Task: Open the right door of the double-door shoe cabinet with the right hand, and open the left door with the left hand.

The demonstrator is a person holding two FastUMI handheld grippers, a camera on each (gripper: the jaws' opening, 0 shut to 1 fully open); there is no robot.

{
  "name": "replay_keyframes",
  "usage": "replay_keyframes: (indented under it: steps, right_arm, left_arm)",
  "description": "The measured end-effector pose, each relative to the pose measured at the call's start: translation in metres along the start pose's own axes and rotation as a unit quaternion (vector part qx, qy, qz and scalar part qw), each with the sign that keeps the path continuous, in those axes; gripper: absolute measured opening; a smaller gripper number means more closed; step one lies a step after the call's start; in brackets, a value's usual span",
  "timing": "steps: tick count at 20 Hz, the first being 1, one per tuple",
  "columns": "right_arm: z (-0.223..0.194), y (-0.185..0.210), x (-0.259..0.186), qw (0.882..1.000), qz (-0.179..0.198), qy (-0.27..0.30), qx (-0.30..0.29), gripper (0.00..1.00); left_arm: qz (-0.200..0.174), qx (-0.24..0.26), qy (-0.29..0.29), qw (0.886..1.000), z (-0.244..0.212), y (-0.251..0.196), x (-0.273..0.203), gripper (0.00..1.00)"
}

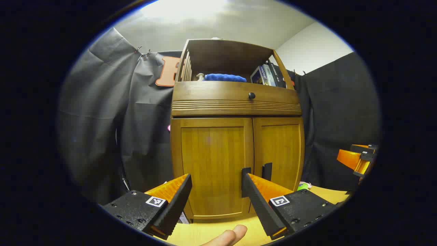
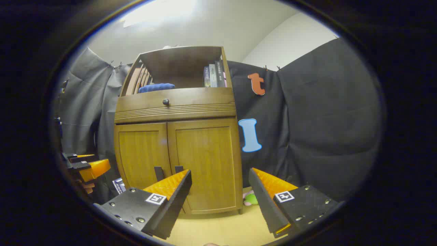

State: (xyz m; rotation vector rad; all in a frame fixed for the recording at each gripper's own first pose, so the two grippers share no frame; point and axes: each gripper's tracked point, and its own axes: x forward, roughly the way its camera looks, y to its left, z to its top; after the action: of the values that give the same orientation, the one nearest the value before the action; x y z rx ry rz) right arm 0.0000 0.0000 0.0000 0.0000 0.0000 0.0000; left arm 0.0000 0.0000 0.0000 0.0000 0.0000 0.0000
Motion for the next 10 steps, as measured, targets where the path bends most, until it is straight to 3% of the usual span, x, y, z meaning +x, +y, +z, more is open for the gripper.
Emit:
replay_keyframes:
  steps: [10]
  right_arm:
    - [-0.021, 0.008, 0.018, 1.0, 0.004, 0.016, -0.007, 1.0]
  left_arm:
    - [-0.004, -0.008, 0.003, 1.0, -0.011, 0.001, 0.014, 0.93]
